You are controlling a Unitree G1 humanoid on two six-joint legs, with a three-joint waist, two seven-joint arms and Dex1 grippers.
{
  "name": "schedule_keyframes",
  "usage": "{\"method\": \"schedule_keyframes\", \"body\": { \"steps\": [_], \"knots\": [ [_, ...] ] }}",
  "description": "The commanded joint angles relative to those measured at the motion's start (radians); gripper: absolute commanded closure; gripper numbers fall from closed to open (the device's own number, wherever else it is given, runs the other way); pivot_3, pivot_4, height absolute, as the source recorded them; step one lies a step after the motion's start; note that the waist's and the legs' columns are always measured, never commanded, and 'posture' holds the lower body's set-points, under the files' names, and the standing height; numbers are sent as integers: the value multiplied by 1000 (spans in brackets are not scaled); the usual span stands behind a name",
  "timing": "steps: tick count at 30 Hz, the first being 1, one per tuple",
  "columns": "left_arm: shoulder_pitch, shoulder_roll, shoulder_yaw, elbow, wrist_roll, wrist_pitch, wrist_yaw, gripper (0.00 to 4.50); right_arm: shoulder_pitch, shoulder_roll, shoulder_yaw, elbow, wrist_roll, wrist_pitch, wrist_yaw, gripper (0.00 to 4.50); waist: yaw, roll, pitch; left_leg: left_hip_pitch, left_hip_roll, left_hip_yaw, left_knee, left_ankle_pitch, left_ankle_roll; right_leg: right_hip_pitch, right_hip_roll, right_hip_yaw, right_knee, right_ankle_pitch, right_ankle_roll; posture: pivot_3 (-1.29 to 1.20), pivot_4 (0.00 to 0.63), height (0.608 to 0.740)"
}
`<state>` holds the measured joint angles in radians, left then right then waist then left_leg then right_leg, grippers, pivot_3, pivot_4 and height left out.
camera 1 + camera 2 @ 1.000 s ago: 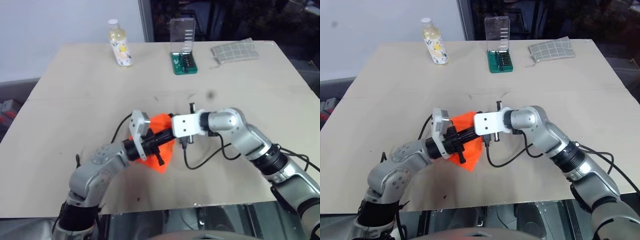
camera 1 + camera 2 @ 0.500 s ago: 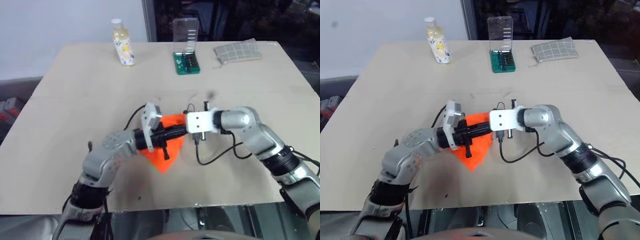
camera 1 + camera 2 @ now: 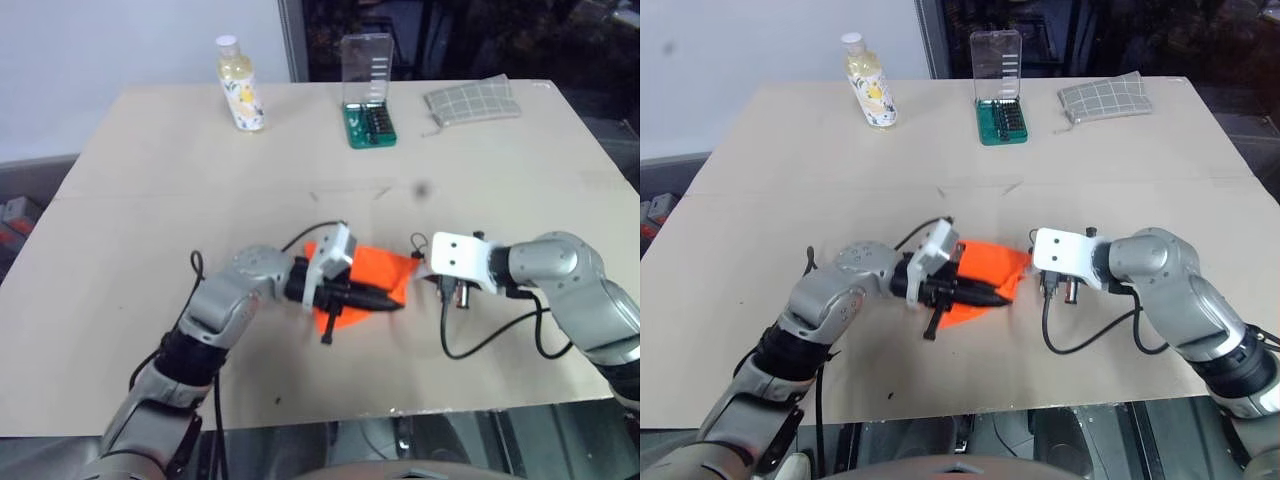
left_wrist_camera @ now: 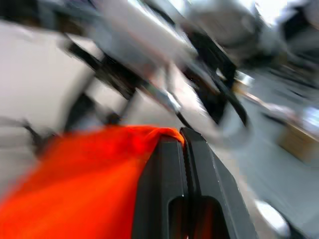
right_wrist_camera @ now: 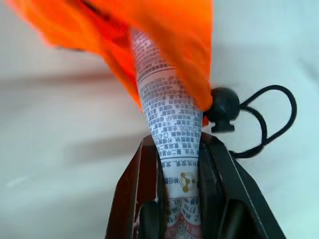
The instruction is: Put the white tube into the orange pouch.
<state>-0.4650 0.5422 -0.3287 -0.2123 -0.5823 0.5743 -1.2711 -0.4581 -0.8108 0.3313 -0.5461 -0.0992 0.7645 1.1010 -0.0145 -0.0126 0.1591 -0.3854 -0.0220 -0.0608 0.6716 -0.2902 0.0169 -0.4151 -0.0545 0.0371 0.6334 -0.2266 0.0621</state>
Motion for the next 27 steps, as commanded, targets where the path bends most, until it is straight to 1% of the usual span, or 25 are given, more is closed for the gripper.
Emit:
{"method": "schedule_keyframes", "body": {
  "steps": [1, 2, 5, 7, 11, 13, 14, 15, 16, 18, 23, 27],
  "knots": [
    [10, 13, 0, -96, -40, 21, -32, 4500, 13, -36, -65, -89, 58, 75, 8, 4055, 1, 0, 0, 0, 1, 0, 1, -1, 2, 0, 0, 0, 1, 0, 0, 0, 150, 740],
    [14, 12, 5, -102, -44, 28, -25, 4500, 19, -38, -66, -108, 79, 99, 7, 4055, 2, 0, 0, 1, 1, 0, 1, -2, 4, 0, 0, 0, 2, 0, 0, 0, 150, 740],
    [28, 8, 23, -118, -53, 47, 1, 4500, 21, 1, -55, -138, 124, 168, -34, 4055, 3, 0, 0, 2, 1, 0, 3, -2, 4, 2, 0, 0, 4, 0, 0, 0, 150, 740],
    [41, 13, 30, -132, -62, 59, 6, 4500, -1, 56, -39, -133, 138, 217, -84, 4055, 1, 0, 0, 3, 1, -1, 4, -2, 4, 2, 0, 0, 6, 0, 0, 0, 150, 740],
    [63, 12, 38, -164, -78, 78, 32, 4500, -34, 109, 30, -127, 158, 246, -118, 4055, 1, 0, 0, 3, 1, 0, 4, -2, 4, 2, 1, 0, 7, 0, 0, 0, 150, 740],
    [67, 9, 45, -168, -83, 82, 45, 4500, -59, 136, 58, -115, 165, 241, -136, 3212, 1, 0, 0, 3, 1, -1, 4, -2, 4, 2, 0, 0, 7, 0, 0, 0, 150, 740],
    [70, 7, 50, -171, -89, 86, 53, 4500, -69, 148, 65, -107, 166, 234, -149, 2918, 1, 0, 0, 3, 1, -1, 4, -2, 3, 1, 0, 0, 7, 0, 0, 0, 150, 740],
    [72, 6, 54, -172, -94, 90, 59, 4500, -79, 158, 68, -98, 167, 223, -160, 2291, 2, 0, 0, 2, 1, -1, 4, 0, 1, 1, 0, 0, 7, 0, 0, 0, 150, 740],
    [74, 6, 56, -173, -97, 92, 62, 4500, -84, 165, 69, -91, 168, 217, -169, 1764, 3, 0, 0, 2, 1, -1, 4, 0, 0, 1, 0, 0, 6, 0, 0, 0, 150, 740],
    [78, 6, 62, -169, -95, 89, 71, 4500, -87, 175, 40, -82, 188, 219, -182, 1119, 3, 0, 0, 2, 1, -1, 4, 0, 0, 1, 0, 0, 6, 0, 0, 0, 150, 740],
    [93, 7, 97, -156, -102, 87, 97, 4500, -39, 118, -118, -120, 322, 241, -128, 1119, 4, 0, 0, 2, 1, -1, 4, 0, 0, 1, 0, 0, 6, 0, 0, 0, 150, 740],
    [102, 2, 111, -136, -94, 76, 113, 4500, 41, 30, -245, -158, 457, 257, -53, 1119, 4, 0, 0, 2, 1, -1, 4, -2, 4, 2, 0, 0, 6, 0, 0, 0, 150, 740]
  ]
}}
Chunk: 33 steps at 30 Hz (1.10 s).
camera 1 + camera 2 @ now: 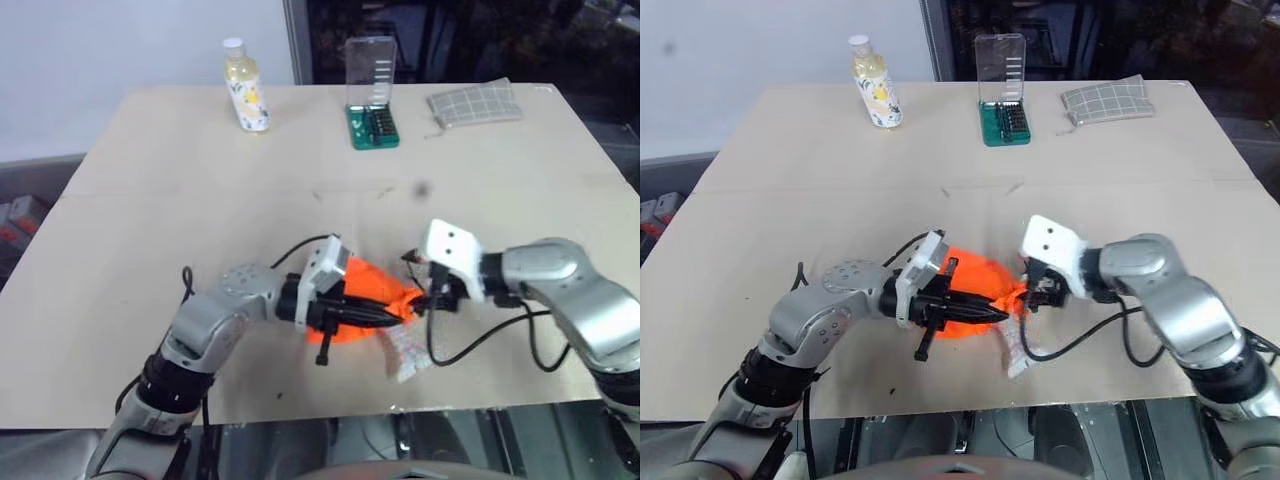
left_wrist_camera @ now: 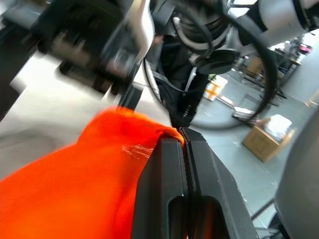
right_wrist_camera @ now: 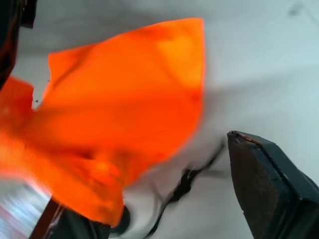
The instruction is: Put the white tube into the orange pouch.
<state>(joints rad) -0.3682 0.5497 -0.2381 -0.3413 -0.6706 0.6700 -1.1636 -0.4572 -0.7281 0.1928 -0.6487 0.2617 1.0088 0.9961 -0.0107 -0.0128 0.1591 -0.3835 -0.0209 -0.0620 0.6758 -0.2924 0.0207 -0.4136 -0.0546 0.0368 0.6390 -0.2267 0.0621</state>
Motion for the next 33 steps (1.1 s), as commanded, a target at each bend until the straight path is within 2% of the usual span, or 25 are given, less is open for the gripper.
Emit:
{"method": "schedule_keyframes", "body": {
  "steps": [1, 4, 8, 11, 17, 22, 28, 33],
  "knots": [
    [7, -6, 18, -1, 2, -27, 6, 4500, 61, -75, -130, -53, 110, 18, 52, 1119, 1, 0, 0, 0, 0, 0, 0, 0, 0, 0, 0, 0, 0, 0, 0, 0, 150, 740],
    [9, -12, 16, 6, 6, -33, 11, 4500, 141, -128, -180, -49, 156, 39, 47, 1119, 0, 0, 0, 0, 0, 1, 0, 0, 0, 0, 0, 0, 0, 0, 0, 0, 150, 740],
    [9, -17, 6, 9, 11, -39, 9, 4500, 258, -87, -284, -70, 314, 165, 27, 1119, 0, 0, 0, 1, 0, 0, 0, 0, 0, 1, 0, 0, 1, 0, 0, 0, 150, 740],
    [11, -22, -1, 11, 20, -45, 10, 4500, 357, -113, -310, -109, 361, 191, 13, 1119, 1, 0, 0, 1, 0, 1, 0, 0, 0, 1, 0, 0, 1, 0, 0, 0, 150, 740],
    [11, -26, -4, 14, 26, -46, 9, 4500, 567, -328, -241, -198, 289, 70, 24, 1119, 3, -1, 0, 1, 0, 1, 2, 0, 1, 3, 0, 0, 1, 0, 0, 0, 150, 740],
    [1, -38, -8, 15, 23, -42, 9, 4500, 523, -309, -134, -189, 234, 31, -79, 1119, -3, -1, 0, 3, 1, 2, 3, 0, 0, 4, 1, 1, 1, 0, 1, 0, 150, 740],
    [-43, -67, -16, -6, -18, -2, -5, 4500, 309, -100, 6, -117, 120, 22, -308, 1119, 1, -3, 0, 2, 2, 1, 7, 0, 0, 5, 2, 0, 2, 0, 1, 0, 150, 740],
    [-43, -70, -21, -1, -14, -5, -7, 4500, 208, 202, -150, -97, 237, 175, -462, 1119, -3, -3, 1, 0, 2, 0, 7, 2, -4, 2, 2, 1, 2, 0, 0, 0, 150, 740]
  ]
}}
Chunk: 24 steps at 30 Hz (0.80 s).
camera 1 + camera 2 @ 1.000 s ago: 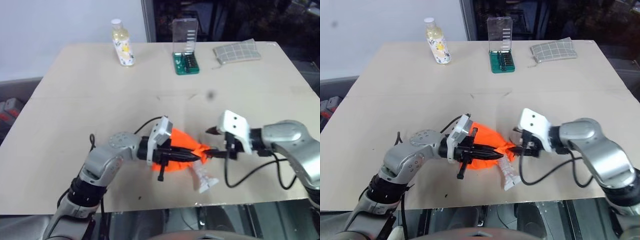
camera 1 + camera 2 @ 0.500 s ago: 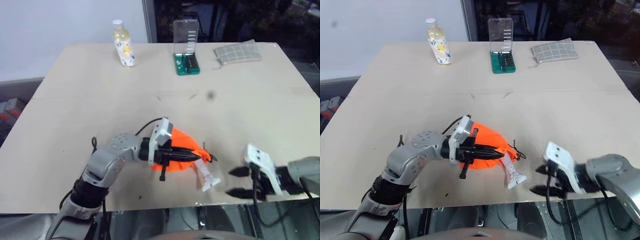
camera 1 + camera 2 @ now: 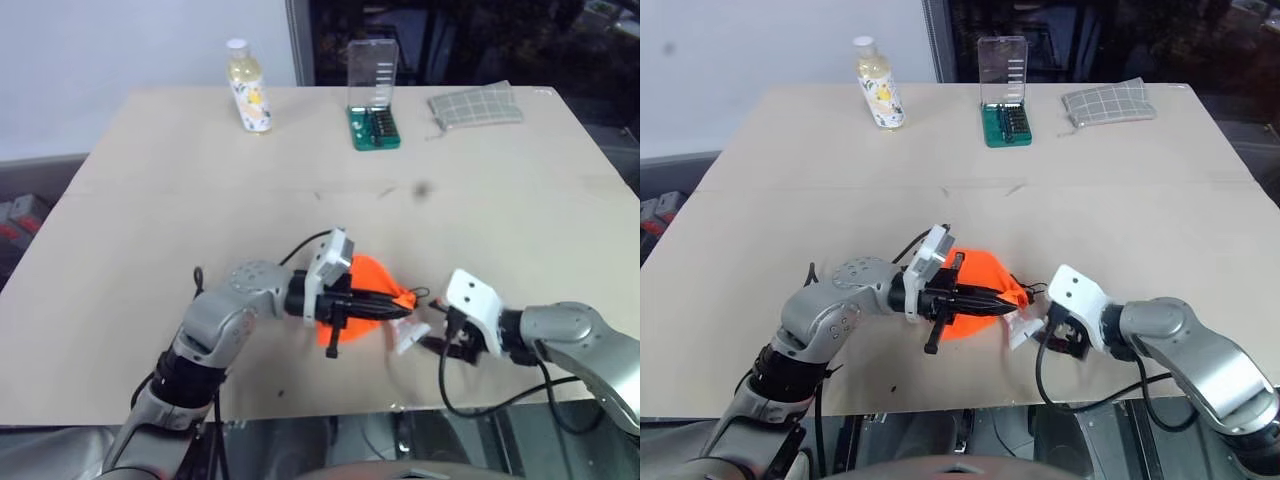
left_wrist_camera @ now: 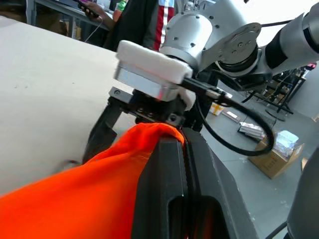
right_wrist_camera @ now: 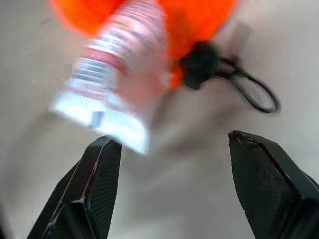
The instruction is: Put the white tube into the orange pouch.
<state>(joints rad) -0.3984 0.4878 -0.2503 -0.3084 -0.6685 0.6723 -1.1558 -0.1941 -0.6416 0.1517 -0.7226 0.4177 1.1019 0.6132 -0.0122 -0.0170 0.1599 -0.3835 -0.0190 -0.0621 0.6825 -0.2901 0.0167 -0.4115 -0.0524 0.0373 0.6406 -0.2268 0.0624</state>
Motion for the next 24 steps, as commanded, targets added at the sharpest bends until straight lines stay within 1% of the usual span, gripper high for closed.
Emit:
{"method": "schedule_keyframes", "body": {
  "steps": [1, 2, 6, 9, 13, 16, 19, 24],
  "knots": [
    [-11, -8, -10, -34, -14, -9, -15, 4500, -66, 144, -128, -23, 92, 106, -92, 1119, 0, 1, 0, 0, 0, 1, -1, 0, 0, -1, 0, 1, 1, 0, 0, 0, 150, 740],
    [-9, -9, -12, -34, -12, -10, -15, 4500, -73, 158, -139, -23, 101, 124, -98, 1119, 2, 1, 0, 0, 0, 0, -1, 0, 0, -1, 0, 1, 1, 0, 0, 0, 150, 740],
    [8, -7, -29, -40, -6, -16, -21, 4500, -69, 51, -112, -30, 95, 108, -59, 1119, 9, 1, 1, -1, -2, 0, -1, -2, 4, 0, -2, 0, -1, 0, 0, 0, 150, 740],
    [14, -12, -31, -43, -16, -12, -19, 4500, -72, -41, -81, -10, 58, 72, -56, 1119, 6, 1, 1, 0, -3, 1, -1, -3, 5, 0, -2, 0, -1, 0, 0, 0, 150, 740],
    [40, -29, -6, -35, -34, -10, 10, 4500, -59, -101, -62, 25, 33, 16, -47, 1119, 0, 1, 1, 0, -2, 1, -1, -3, 6, 0, -1, 0, 0, 0, 0, 0, 150, 740],
    [77, -38, 23, -32, -47, -4, 42, 4500, -27, -174, -28, 62, -33, -99, -16, 1119, 0, 1, 1, 1, -1, 1, -1, -3, 6, 0, -1, 0, 0, 0, 0, 0, 150, 740],
    [109, -32, 34, -37, -46, -7, 57, 4500, -11, -214, 26, 115, -108, -219, 2, 1119, 0, 1, 1, 1, -1, 2, -1, -3, 6, 0, -1, 1, 0, 0, 0, 0, 150, 740],
    [135, -26, 38, -40, -40, -11, 70, 4500, -27, -219, 133, 241, -258, -453, 25, 1119, 0, 1, 1, 1, -1, 2, -1, -3, 6, 0, -1, 1, 0, 0, 0, 0, 150, 740]
  ]
}}
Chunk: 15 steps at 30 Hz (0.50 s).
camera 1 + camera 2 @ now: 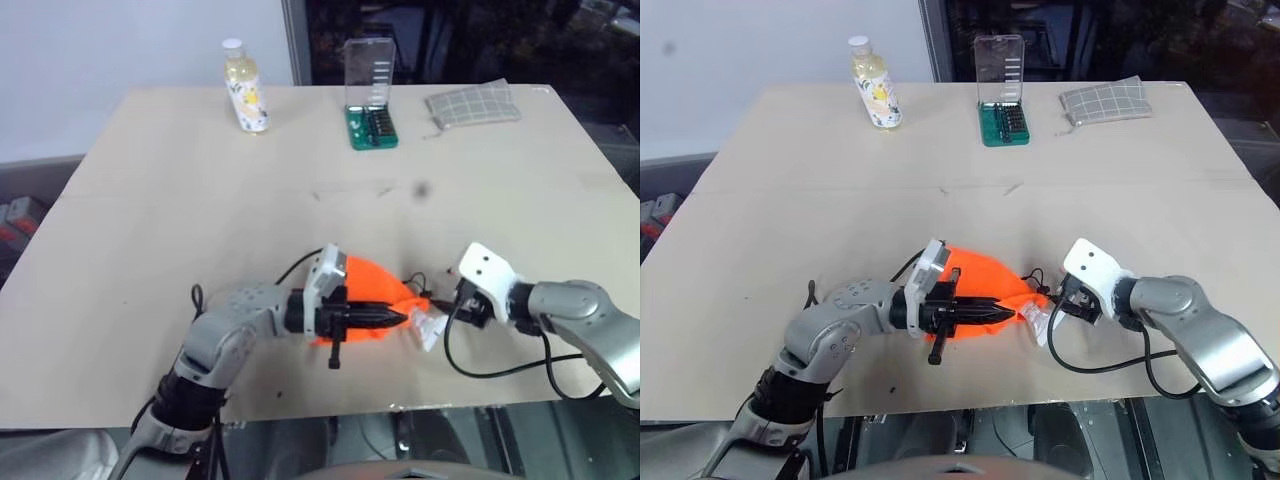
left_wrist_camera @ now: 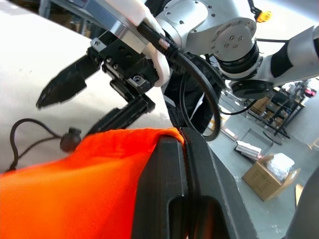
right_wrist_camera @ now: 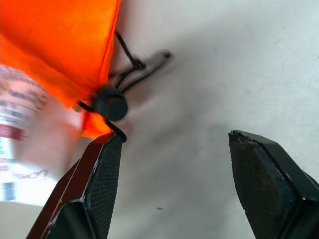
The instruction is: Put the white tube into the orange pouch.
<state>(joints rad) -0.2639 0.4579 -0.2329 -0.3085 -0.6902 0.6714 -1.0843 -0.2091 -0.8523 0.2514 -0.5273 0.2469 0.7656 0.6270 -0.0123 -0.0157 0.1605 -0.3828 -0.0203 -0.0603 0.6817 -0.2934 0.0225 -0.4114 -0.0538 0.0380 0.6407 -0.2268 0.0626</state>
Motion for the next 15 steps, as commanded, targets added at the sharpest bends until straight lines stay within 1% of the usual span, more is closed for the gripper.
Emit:
{"method": "schedule_keyframes", "body": {
  "steps": [1, 3, 6, 8, 11, 13, 15],
  "knots": [
    [0, 5, 21, -41, -17, -11, 0, 4500, -15, 6, 33, 60, -90, -133, 12, 1119, 0, 0, 0, 0, 0, 0, 0, 0, 0, 0, 0, 0, 0, 0, 0, 0, 150, 740],
    [-6, 5, 22, -36, -12, -15, 6, 4500, -20, 74, -22, 72, -23, -75, -4, 1119, 0, -1, 0, 1, 0, 0, 0, 0, 0, 0, 0, 0, 0, 0, 0, 0, 150, 740],
    [-8, 6, 26, -29, -11, -18, 10, 4500, 1, 101, -115, 57, 86, -7, 49, 1119, 2, 0, 0, 0, 1, 0, 0, 0, 0, 1, 0, 0, 0, 0, 0, 0, 150, 740],
    [-4, 9, 27, -29, -12, -18, 11, 4500, 34, 62, -176, 27, 176, 45, 129, 1119, 8, 0, 0, 0, 0, -1, 0, 0, 0, 1, 0, 0, 0, 0, 0, 0, 150, 740],
    [1, 10, 31, -27, -14, -18, 13, 4500, 74, -46, -239, 16, 223, 56, 233, 1119, 11, 0, 0, -1, 0, -1, 0, 0, 1, 1, -1, 0, -1, 0, 0, 0, 150, 740],
    [2, 8, 33, -22, -15, -17, 15, 4500, 78, -85, -264, 26, 240, 56, 262, 1119, 10, 0, 0, -1, 0, -1, 0, -1, 1, 1, -1, 0, -1, 0, 0, 0, 150, 740],
    [6, 7, 31, -15, -8, -24, 10, 4500, 59, -90, -283, 42, 257, 67, 263, 1119, 4, 0, 0, 0, 0, 0, 0, -1, 1, 1, 0, 0, -1, 0, 0, 0, 150, 740]
  ]
}}
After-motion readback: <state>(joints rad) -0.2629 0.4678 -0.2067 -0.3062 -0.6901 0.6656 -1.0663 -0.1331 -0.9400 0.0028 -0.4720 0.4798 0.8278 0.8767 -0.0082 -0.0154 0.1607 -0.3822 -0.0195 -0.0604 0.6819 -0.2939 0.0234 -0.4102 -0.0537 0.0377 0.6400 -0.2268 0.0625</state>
